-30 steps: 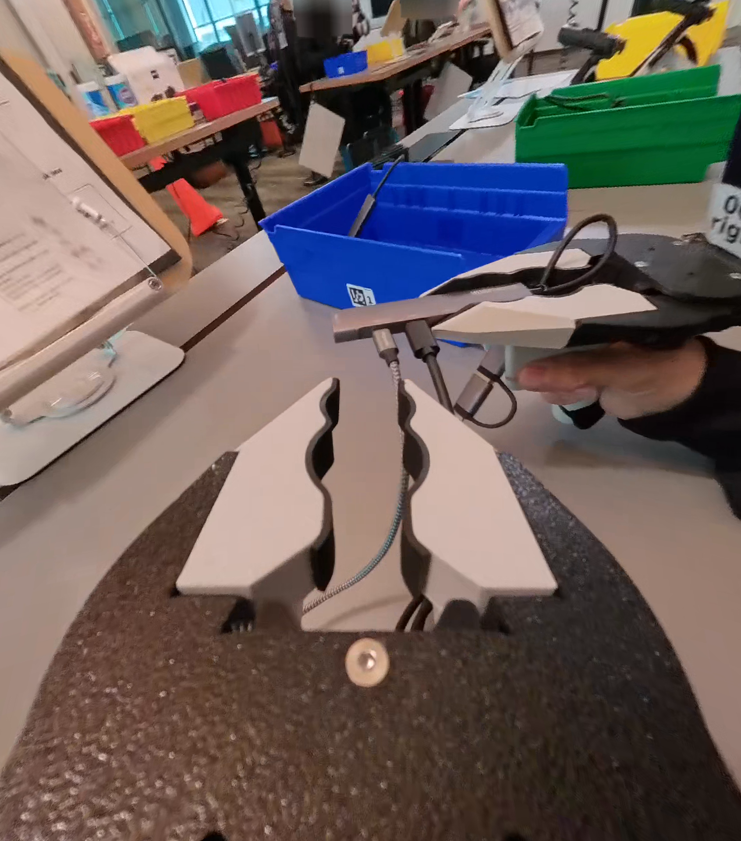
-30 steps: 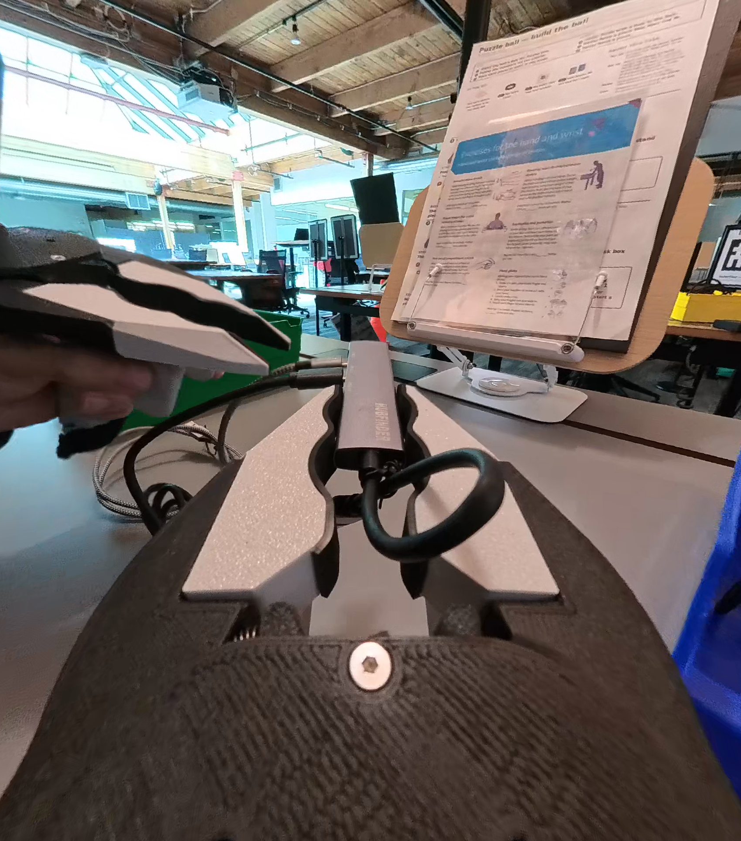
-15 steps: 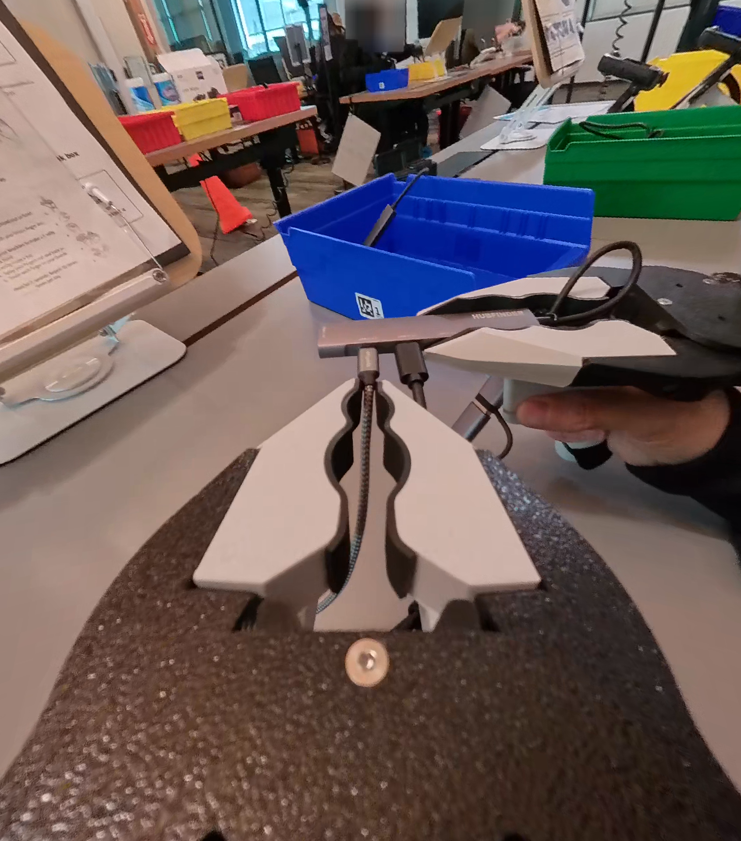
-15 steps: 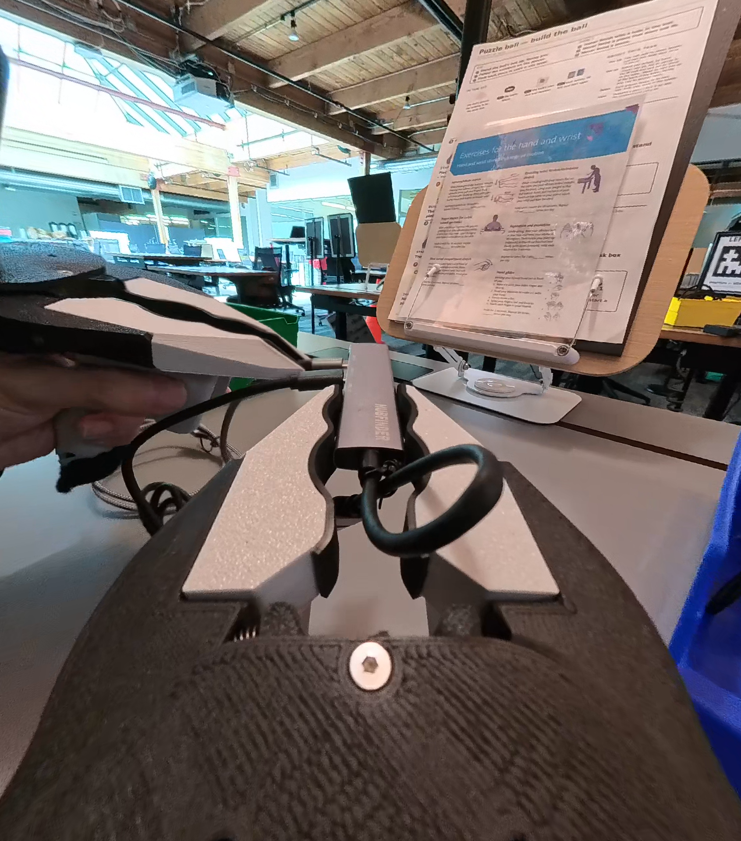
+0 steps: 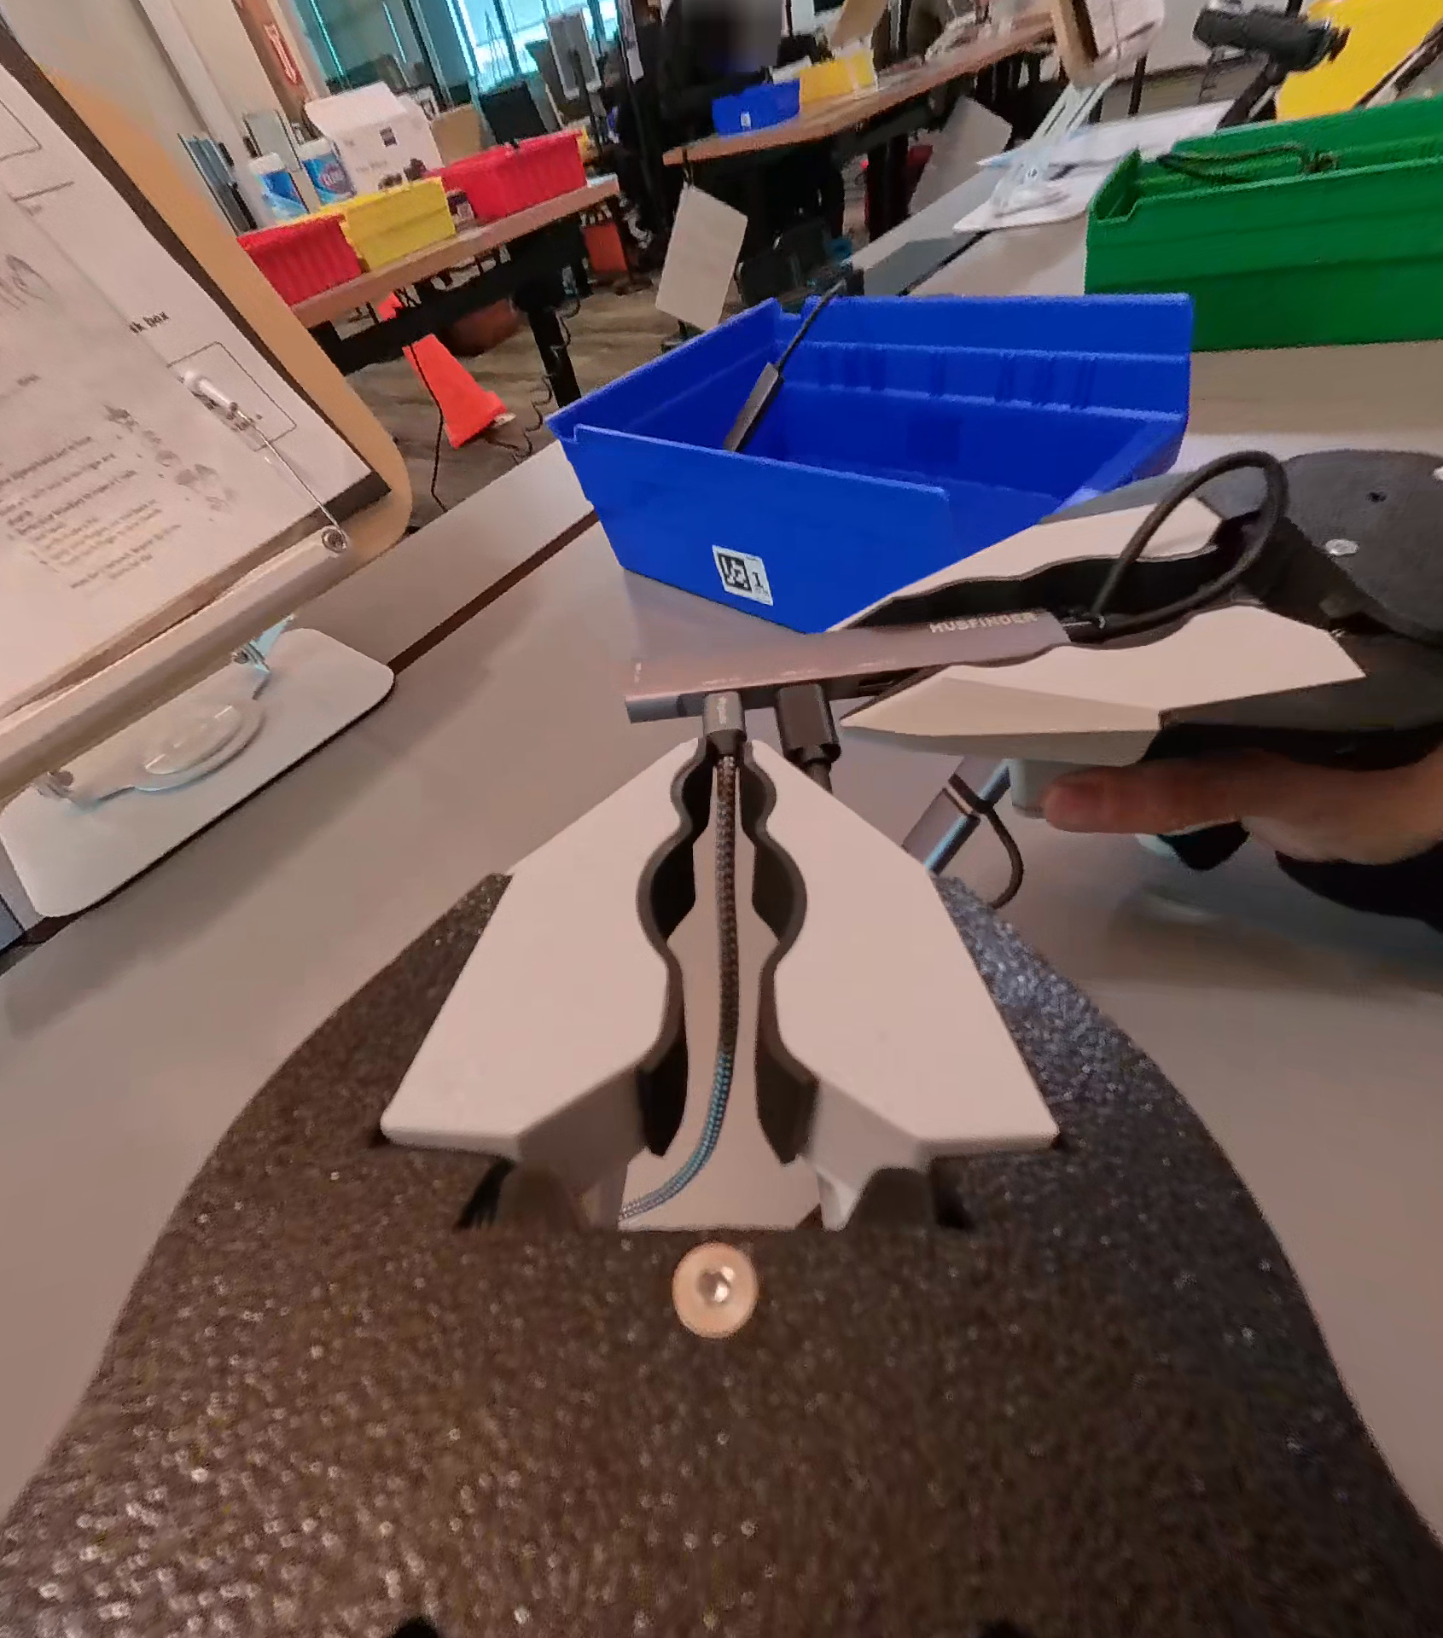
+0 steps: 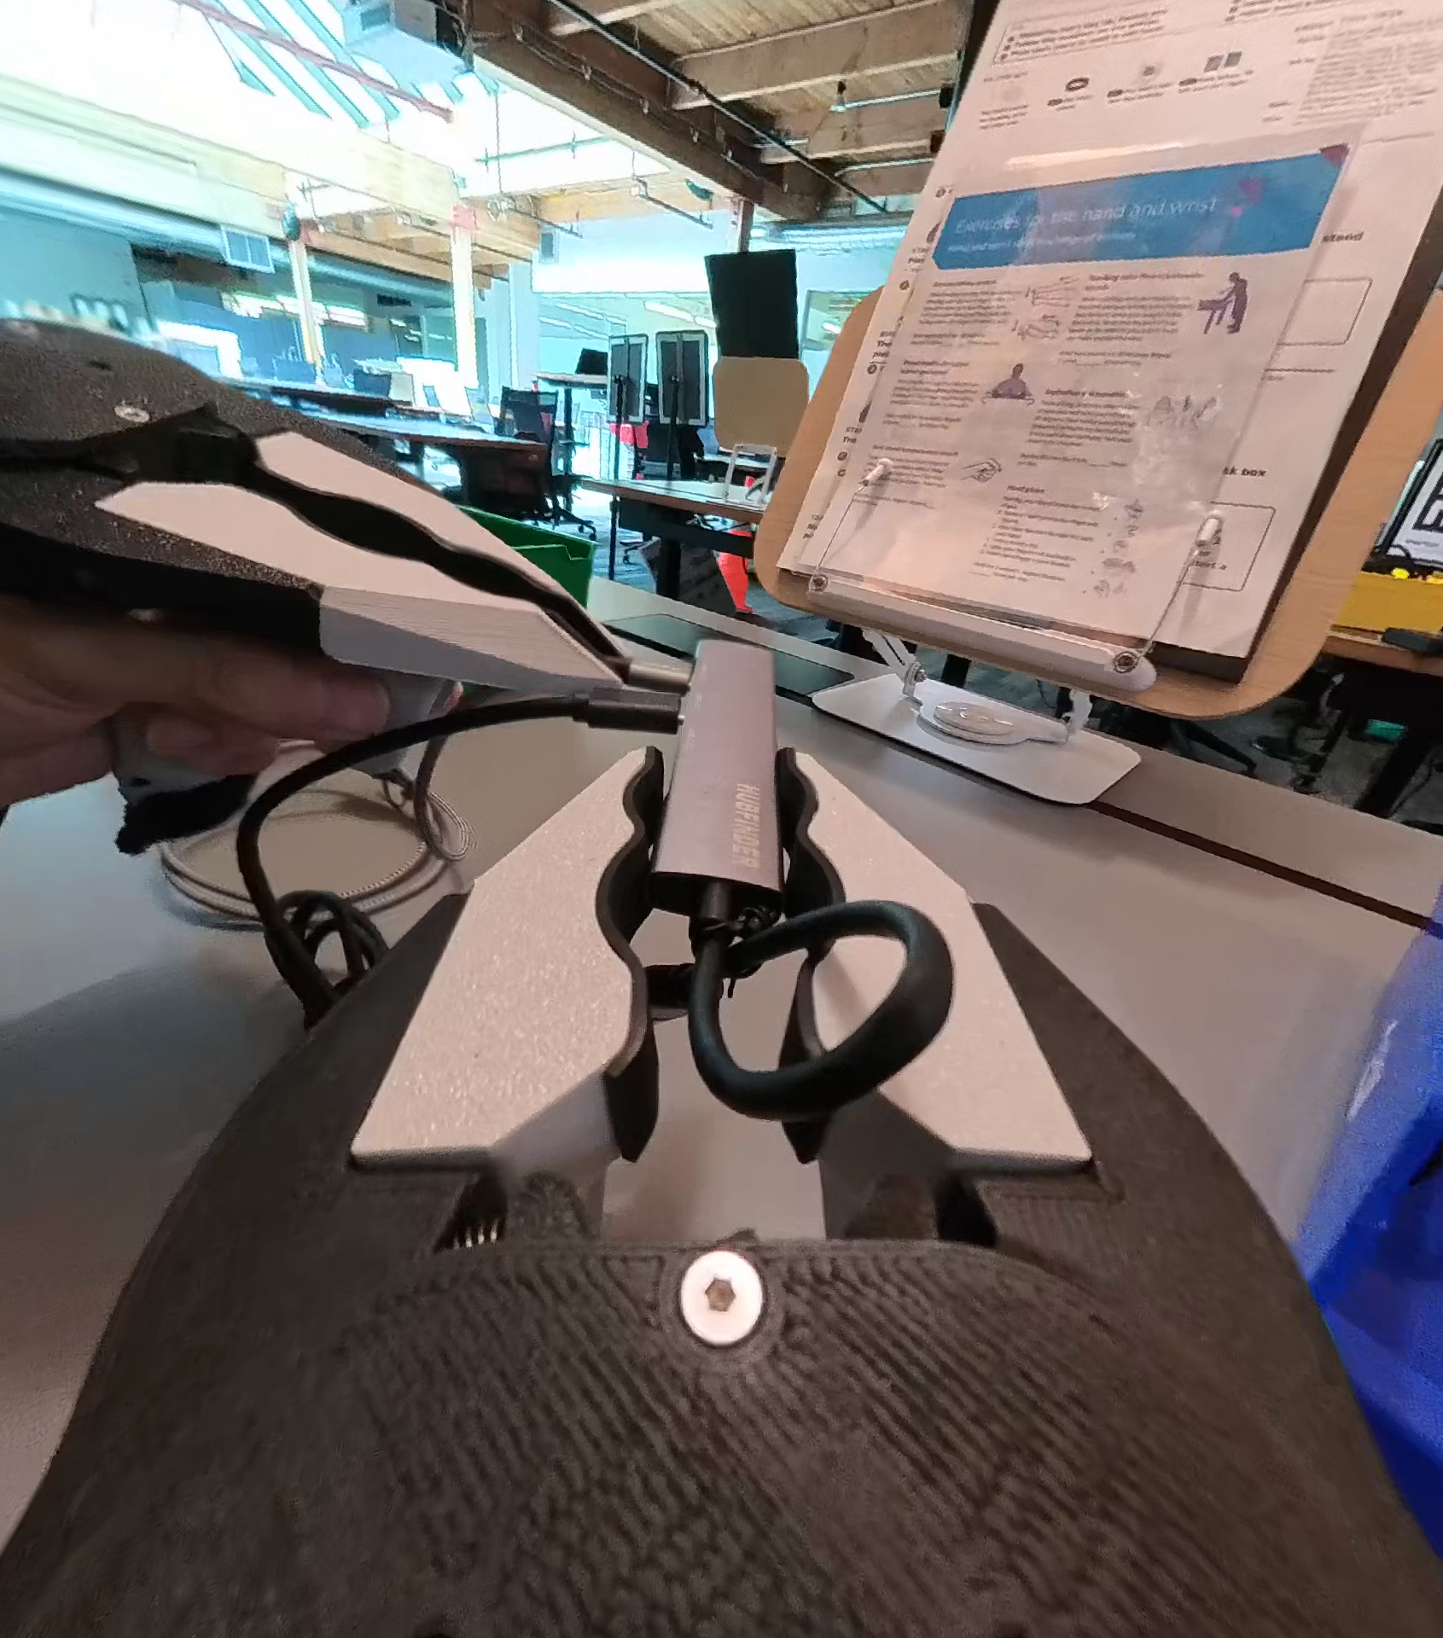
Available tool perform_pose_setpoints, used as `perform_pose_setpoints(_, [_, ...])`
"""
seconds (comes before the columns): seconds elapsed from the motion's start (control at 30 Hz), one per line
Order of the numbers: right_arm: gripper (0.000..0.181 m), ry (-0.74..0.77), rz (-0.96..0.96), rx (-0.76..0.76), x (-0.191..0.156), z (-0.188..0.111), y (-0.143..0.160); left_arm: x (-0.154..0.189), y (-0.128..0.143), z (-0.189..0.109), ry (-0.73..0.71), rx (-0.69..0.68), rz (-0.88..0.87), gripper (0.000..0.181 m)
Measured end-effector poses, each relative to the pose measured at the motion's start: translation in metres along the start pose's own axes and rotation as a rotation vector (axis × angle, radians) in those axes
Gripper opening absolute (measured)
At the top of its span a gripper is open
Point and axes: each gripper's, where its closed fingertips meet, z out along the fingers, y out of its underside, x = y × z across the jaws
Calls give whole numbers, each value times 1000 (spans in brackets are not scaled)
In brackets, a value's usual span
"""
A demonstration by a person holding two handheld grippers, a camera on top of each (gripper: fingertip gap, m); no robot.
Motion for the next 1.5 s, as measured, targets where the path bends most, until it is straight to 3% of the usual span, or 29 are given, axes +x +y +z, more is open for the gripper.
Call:
perform_pose_setpoints(0.23, [24, 82, -206, 159, 1, -12, -29, 11, -8, -4, 36, 97, 33, 5])
perform_pose_setpoints(0.3, [24, 100, -257, 170, 1, -14, -32, 5, -17, -18, 15, 161, 4, 15])
perform_pose_setpoints(0.4, [24, 108, -267, 189, 1, -16, -36, -25, -21, -48, -90, 214, -60, 19])
perform_pose_setpoints(0.5, [24, 134, -256, 214, 5, -19, -46, -72, 9, -76, -278, 136, -107, 26])
perform_pose_setpoints(0.6, [23, 137, -277, 249, 12, -22, -83, -101, 34, -98, -386, 136, -177, 31])
perform_pose_setpoints(0.77, [23, 187, -427, 291, 38, -30, -186, -111, 45, -106, -374, 140, -231, 31])
perform_pose_setpoints(0.97, [22, 365, -680, 206, 104, -49, -275, -101, 72, -94, -304, 48, -240, 33])
perform_pose_setpoints(1.1, [22, 469, -784, 114, 157, -58, -312, -102, 76, -95, -285, 51, -278, 33])
perform_pose_setpoints(1.17, [22, 510, -838, 19, 188, -55, -313, -102, 75, -94, -274, 64, -294, 33])
perform_pose_setpoints(1.23, [22, 511, -845, -83, 218, -48, -294, -101, 76, -93, -267, 62, -292, 33])
perform_pose_setpoints(1.33, [22, 482, -768, -264, 254, -40, -233, -100, 83, -89, -268, 35, -278, 33])
perform_pose_setpoints(1.5, [23, 473, -691, -568, 285, -42, -114, -100, 91, -88, -264, 5, -286, 33])
